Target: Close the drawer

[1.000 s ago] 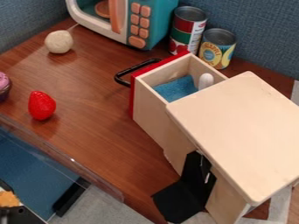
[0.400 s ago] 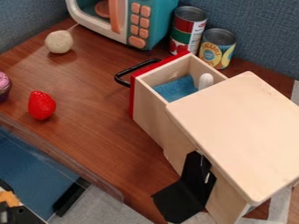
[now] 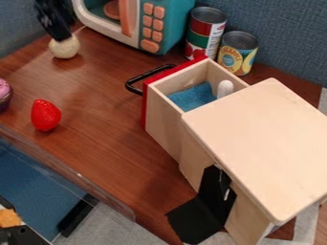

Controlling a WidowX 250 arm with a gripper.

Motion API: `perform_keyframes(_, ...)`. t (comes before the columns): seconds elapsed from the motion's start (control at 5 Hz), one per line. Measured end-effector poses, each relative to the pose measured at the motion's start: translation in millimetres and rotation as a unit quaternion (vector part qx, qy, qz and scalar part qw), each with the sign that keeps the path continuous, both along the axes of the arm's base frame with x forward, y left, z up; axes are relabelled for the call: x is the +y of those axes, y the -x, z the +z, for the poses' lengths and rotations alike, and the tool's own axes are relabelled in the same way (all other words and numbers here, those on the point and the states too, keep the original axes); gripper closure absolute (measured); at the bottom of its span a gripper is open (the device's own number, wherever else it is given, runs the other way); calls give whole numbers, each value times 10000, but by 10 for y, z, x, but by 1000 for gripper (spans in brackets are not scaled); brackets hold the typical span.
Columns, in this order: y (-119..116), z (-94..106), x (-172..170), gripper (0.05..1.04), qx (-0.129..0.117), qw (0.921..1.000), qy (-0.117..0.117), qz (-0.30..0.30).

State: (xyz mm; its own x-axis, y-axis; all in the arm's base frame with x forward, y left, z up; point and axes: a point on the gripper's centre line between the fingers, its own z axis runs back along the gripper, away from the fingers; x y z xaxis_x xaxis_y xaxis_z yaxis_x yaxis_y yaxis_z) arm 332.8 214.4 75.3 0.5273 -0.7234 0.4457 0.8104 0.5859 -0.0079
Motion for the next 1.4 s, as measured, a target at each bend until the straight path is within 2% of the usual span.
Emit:
perform_keyframes(0.2,-141,-201,-110,85,-175,9963,-460,-698)
perform_keyframes(0.4,-263,-309,-168,85,-358,9888,-809,-1202)
perform_keyframes(0.6,-259,-420,-303,85,-361,9783,-976,-1792)
perform_keyframes(0.8,-207,-532,-487,85,-243,9678,-967,-2313)
perform_keyframes(1.0,-68,-628,-705,85,-296,9598,-1044,-2590)
perform_keyframes(1.2,54,-598,-925,85,-443,9502,-1147,-2864)
perform_keyframes(1.4,57,-638,-1050,85,-533,9456,-1268,-2948)
